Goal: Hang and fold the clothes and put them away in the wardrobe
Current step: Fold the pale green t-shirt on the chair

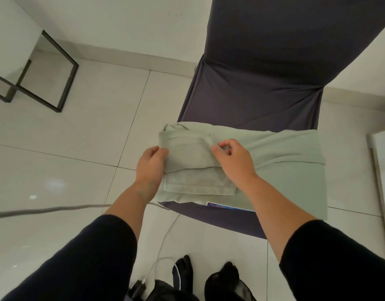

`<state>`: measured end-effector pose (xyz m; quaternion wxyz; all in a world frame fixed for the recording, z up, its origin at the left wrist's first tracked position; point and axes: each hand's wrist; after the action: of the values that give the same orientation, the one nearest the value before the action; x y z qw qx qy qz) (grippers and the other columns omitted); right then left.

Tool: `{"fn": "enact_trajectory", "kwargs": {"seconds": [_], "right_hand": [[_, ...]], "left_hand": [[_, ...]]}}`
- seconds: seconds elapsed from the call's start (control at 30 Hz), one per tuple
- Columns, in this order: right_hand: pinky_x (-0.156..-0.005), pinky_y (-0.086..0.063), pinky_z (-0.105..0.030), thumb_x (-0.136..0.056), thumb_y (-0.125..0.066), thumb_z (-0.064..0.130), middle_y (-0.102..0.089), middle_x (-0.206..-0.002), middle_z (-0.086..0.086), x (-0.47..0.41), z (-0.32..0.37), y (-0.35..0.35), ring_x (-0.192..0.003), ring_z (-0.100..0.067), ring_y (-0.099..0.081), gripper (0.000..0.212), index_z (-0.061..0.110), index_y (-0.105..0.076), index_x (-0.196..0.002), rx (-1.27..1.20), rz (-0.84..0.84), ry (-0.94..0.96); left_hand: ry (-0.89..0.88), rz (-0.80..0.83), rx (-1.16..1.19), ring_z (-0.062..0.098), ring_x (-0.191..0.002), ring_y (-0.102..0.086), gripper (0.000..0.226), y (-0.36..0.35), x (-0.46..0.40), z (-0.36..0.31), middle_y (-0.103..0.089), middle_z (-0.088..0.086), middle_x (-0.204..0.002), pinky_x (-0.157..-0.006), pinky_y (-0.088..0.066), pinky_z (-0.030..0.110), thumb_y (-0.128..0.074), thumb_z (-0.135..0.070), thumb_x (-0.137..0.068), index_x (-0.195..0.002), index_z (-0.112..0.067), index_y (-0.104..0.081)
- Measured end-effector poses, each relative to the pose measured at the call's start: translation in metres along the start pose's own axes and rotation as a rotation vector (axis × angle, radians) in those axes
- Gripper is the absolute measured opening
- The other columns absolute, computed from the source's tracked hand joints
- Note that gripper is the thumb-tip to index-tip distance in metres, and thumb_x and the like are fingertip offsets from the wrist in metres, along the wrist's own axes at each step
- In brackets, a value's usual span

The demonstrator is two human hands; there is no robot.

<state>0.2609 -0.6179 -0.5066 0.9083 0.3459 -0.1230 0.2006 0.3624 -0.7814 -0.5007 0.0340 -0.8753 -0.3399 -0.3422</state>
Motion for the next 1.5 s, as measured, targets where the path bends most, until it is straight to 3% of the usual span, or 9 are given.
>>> {"fn": "enact_trajectory", "kwargs": {"seconds": [0.17,0.33,0.47,0.6,0.8,1.03,1.2,1.4,1.5], "right_hand": [[-0.061,-0.042,-0.028,-0.087,-0.06,0.043,-0.052,-0.074,0.01,-0.005,0.005,-0.003,-0.069,-0.015,-0.051,0.02,0.023,-0.056,-0.085,0.154,-0.027,0.03],[-0.047,-0.022,-0.022,-0.094,-0.054,0.028,-0.027,-0.055,0.004,-0.006,0.006,0.003,-0.053,-0.011,-0.023,0.046,0.018,-0.028,-0.058,-0.159,-0.265,0.111],[-0.05,-0.028,-0.019,-0.088,-0.063,0.031,-0.038,-0.057,0.007,-0.01,-0.002,0.009,-0.053,-0.008,-0.035,0.036,0.019,-0.042,-0.061,-0.107,-0.261,-0.051],[-0.063,-0.033,-0.026,-0.088,-0.061,0.042,-0.047,-0.061,0.007,-0.016,-0.002,0.01,-0.065,-0.016,-0.047,0.036,0.015,-0.048,-0.068,-0.022,-0.224,-0.195],[-0.065,-0.033,-0.029,-0.095,-0.049,0.043,-0.043,-0.059,0.006,-0.014,0.0,0.011,-0.059,-0.015,-0.042,0.044,0.019,-0.04,-0.059,-0.022,-0.173,-0.174],[-0.056,-0.036,-0.022,-0.089,-0.062,0.034,-0.045,-0.063,0.007,-0.009,-0.004,0.012,-0.057,-0.009,-0.044,0.019,0.018,-0.052,-0.091,-0.225,-0.333,-0.049],[-0.063,-0.038,-0.031,-0.096,-0.046,0.039,-0.059,-0.085,-0.002,-0.002,-0.003,0.015,-0.081,-0.028,-0.058,0.024,0.021,-0.048,-0.111,0.447,-0.187,-0.045],[-0.077,-0.04,-0.036,-0.094,-0.044,0.03,-0.056,-0.106,-0.002,-0.01,0.007,0.014,-0.099,-0.026,-0.053,0.021,0.02,-0.052,-0.11,0.574,-0.293,0.193],[-0.085,-0.035,-0.034,-0.093,-0.044,0.031,-0.049,-0.108,0.002,-0.018,0.005,0.007,-0.104,-0.02,-0.044,0.023,0.025,-0.053,-0.113,0.65,-0.22,0.299]], "left_hand": [[-0.338,-0.18,-0.315,0.009,-0.067,-0.045,0.01,-0.007,0.008,0.0,-0.048,-0.006,-0.073,-0.055,-0.036,0.014,-0.046,-0.025,-0.097,-0.098,-0.017,-0.05],[-0.62,-0.198,-0.239,0.004,-0.056,-0.041,0.006,-0.021,0.013,-0.023,-0.043,-0.01,-0.066,-0.051,-0.036,0.008,-0.043,-0.029,-0.1,-0.102,-0.023,-0.043],[-0.434,-0.181,-0.292,0.006,-0.07,-0.047,0.022,-0.029,-0.001,-0.022,-0.048,-0.011,-0.076,-0.066,-0.035,0.018,-0.031,-0.037,-0.102,-0.103,-0.02,-0.046],[-0.131,-0.201,-0.319,0.018,-0.09,-0.049,0.03,-0.03,-0.013,-0.009,-0.054,0.001,-0.102,-0.076,-0.037,0.028,-0.03,-0.012,-0.097,-0.118,-0.012,-0.051],[-0.309,-0.169,-0.422,0.016,-0.078,-0.046,0.025,-0.03,-0.022,-0.001,-0.05,0.003,-0.093,-0.072,-0.04,0.029,-0.05,-0.036,-0.095,-0.099,-0.012,-0.052],[-0.587,-0.267,-0.315,0.012,-0.05,-0.034,0.017,-0.031,-0.008,-0.015,-0.037,-0.008,-0.058,-0.046,-0.032,0.021,-0.04,-0.033,-0.1,-0.099,-0.016,-0.039],[-0.275,-0.318,-0.628,0.023,-0.071,-0.059,0.026,-0.018,-0.013,-0.003,-0.06,0.0,-0.076,-0.058,-0.04,0.031,-0.042,-0.038,-0.094,-0.112,-0.019,-0.042],[0.068,-0.269,-0.565,0.028,-0.093,-0.053,0.049,-0.018,-0.047,-0.02,-0.055,0.01,-0.109,-0.075,-0.039,0.037,-0.031,-0.043,-0.096,-0.123,-0.005,-0.047],[0.151,-0.153,-0.469,0.029,-0.089,-0.054,0.053,-0.017,-0.07,-0.027,-0.058,0.01,-0.093,-0.081,-0.044,0.038,-0.038,-0.048,-0.095,-0.108,0.0,-0.055]]}}
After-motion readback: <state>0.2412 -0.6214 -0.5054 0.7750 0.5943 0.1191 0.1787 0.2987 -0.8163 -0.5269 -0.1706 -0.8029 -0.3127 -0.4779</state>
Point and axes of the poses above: each hand's wrist, its own x-axis away from the middle knuckle, its own y-axis out of the back of the hand, z = x × y
